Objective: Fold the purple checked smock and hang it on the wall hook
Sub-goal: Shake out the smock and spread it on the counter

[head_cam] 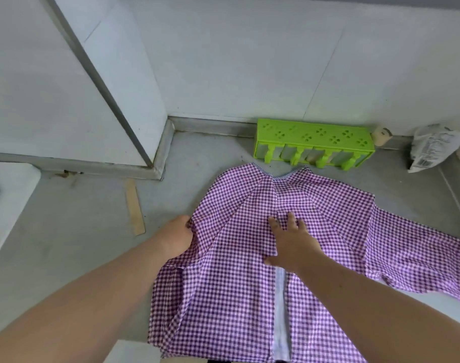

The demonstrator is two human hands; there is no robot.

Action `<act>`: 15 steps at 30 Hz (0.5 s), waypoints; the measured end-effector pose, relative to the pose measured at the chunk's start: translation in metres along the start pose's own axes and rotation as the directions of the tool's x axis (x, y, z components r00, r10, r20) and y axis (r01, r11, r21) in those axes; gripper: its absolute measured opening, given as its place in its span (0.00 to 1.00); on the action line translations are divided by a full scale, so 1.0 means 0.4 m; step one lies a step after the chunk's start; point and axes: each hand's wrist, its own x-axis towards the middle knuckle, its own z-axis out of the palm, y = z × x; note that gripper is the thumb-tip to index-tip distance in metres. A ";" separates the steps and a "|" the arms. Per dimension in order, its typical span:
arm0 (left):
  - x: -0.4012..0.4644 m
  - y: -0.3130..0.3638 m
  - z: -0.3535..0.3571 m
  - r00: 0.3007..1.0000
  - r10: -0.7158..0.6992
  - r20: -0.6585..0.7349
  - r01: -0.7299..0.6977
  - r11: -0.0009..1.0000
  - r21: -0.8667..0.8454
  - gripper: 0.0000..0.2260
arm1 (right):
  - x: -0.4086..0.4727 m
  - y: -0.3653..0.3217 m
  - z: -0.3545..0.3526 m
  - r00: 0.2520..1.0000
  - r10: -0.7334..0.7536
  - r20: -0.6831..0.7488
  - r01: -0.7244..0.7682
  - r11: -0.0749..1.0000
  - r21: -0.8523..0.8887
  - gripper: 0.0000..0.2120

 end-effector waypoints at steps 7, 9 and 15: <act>-0.003 0.010 -0.009 0.971 -0.054 0.233 0.085 0.989 -0.122 0.19 | 0.019 -0.014 -0.006 0.999 0.023 0.028 -0.023 1.000 -0.020 0.60; -0.006 0.024 -0.002 0.952 -0.027 0.304 0.080 0.984 -0.162 0.23 | 0.019 -0.015 -0.006 0.999 0.025 0.029 -0.024 0.999 -0.025 0.60; -0.026 0.073 0.058 0.900 0.027 0.435 0.194 0.869 -0.456 0.15 | 0.021 -0.014 -0.007 0.999 0.020 0.037 -0.019 0.999 -0.040 0.60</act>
